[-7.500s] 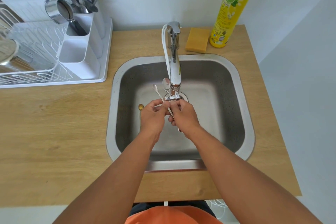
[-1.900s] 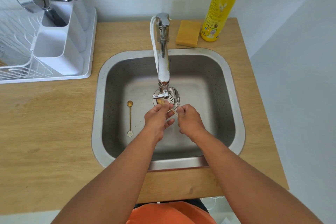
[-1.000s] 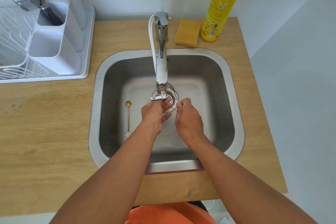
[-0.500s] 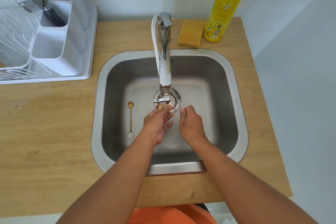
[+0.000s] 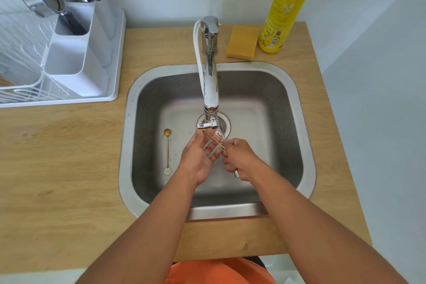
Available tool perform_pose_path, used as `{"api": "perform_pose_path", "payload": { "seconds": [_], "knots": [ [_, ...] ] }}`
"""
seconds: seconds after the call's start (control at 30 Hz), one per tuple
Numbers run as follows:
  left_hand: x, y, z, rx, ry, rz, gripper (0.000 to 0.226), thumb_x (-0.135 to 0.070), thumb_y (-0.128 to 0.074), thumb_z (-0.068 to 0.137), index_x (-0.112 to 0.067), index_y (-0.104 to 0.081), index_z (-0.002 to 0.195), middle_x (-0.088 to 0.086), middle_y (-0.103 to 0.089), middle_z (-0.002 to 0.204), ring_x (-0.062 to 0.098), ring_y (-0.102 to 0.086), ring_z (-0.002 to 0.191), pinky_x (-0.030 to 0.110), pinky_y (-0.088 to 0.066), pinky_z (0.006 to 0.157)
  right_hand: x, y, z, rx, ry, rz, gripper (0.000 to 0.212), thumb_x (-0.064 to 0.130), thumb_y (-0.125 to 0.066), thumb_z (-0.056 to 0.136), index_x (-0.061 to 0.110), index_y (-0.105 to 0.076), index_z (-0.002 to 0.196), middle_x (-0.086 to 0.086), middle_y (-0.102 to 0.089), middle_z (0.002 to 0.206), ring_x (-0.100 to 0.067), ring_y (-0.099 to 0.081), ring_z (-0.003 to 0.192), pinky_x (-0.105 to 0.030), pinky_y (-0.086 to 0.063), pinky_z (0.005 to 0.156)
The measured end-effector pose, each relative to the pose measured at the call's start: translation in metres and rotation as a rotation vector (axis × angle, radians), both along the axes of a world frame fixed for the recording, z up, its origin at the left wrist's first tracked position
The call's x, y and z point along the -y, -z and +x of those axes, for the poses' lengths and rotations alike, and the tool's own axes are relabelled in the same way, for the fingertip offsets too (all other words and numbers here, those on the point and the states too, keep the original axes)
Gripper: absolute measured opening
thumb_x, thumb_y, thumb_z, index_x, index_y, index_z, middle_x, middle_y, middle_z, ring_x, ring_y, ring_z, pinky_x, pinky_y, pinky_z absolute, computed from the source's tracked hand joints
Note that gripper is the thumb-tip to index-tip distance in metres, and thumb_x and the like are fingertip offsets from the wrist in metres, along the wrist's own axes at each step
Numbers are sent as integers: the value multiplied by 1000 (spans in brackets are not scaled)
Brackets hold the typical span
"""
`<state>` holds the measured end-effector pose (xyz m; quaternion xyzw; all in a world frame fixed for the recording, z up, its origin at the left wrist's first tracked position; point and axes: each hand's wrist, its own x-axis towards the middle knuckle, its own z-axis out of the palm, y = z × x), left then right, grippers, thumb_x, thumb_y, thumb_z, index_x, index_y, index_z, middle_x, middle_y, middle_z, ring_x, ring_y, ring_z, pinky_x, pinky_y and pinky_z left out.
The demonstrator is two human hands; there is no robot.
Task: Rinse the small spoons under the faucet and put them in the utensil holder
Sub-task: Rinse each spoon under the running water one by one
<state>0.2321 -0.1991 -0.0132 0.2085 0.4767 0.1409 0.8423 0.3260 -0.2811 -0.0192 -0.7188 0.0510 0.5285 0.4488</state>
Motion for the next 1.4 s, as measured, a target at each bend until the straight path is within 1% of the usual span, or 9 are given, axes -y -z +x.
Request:
{"api": "perform_pose_path", "payload": {
  "seconds": [0.1, 0.23, 0.43, 0.57, 0.87, 1.0, 1.1, 1.17, 1.4],
  "knots": [
    [-6, 3, -2, 13, -79, -21, 33, -35, -50, 109, -24, -61, 138, -7, -79, 93, 5, -73, 78, 28, -51, 77, 3, -3, 6, -169, 56, 32, 19, 20, -49, 110, 13, -50, 92, -1, -47, 63, -6, -32, 37, -15, -21, 34],
    [-10, 3, 0, 2, -99, 11, 23, -25, -59, 106, -27, -62, 129, -6, -78, 85, 6, -72, 72, 24, -57, 61, 7, -5, 3, -210, 57, 57, 18, 20, -48, 110, 12, -51, 94, 0, -52, 57, -8, -41, 40, -16, -31, 35],
    [-13, 4, 2, -243, -62, 258, 22, -21, -63, 105, -14, -73, 122, -5, -83, 92, 6, -74, 72, 23, -57, 55, 12, 2, -3, 14, 31, 47, 15, 18, -45, 107, 13, -55, 97, -8, -58, 77, -14, -54, 48, -26, -49, 43],
    [-13, 4, 6, -345, -78, 427, 15, -16, -65, 103, -12, -74, 114, -7, -81, 79, 2, -69, 63, 21, -57, 55, 14, 3, -4, 49, 33, 90, 13, 17, -45, 105, 15, -56, 100, -8, -58, 81, -14, -57, 45, -27, -50, 44],
    [12, -3, 15, -295, 89, 332, 21, -20, -83, 89, -23, -77, 109, -6, -83, 95, 11, -78, 92, 32, -61, 78, 1, -1, -8, 383, -36, 15, 25, 32, -44, 107, 15, -55, 91, -10, -68, 79, -12, -51, 36, -21, -37, 34],
    [8, -7, 9, -293, 172, 345, 25, -22, -86, 86, -25, -75, 109, -8, -83, 95, 12, -78, 96, 31, -56, 76, -4, -5, -7, 501, -39, 10, 23, 27, -43, 106, 14, -55, 91, -13, -70, 92, -26, -61, 69, -47, -58, 65],
    [9, -7, 2, -316, 187, 358, 24, -26, -85, 87, -26, -75, 108, -6, -83, 97, 16, -78, 100, 32, -58, 78, -9, -9, -8, 608, -57, 32, 25, 28, -43, 108, 16, -52, 87, -7, -67, 87, -25, -62, 75, -41, -55, 66],
    [8, -6, -2, -327, 169, 342, 20, -29, -84, 88, -27, -76, 107, -4, -83, 101, 19, -76, 99, 32, -57, 74, -13, -11, -11, 654, -74, 37, 25, 28, -43, 108, 15, -52, 89, -4, -65, 85, -20, -59, 75, -33, -45, 63],
    [-15, -11, 1, -325, 41, 320, 12, -25, -67, 101, -22, -76, 108, -6, -80, 88, 10, -70, 81, 31, -59, 71, -26, -21, -16, 703, -151, 24, 24, 28, -40, 109, 11, -53, 97, -11, -67, 92, -29, -61, 79, -44, -49, 69]
  ]
}}
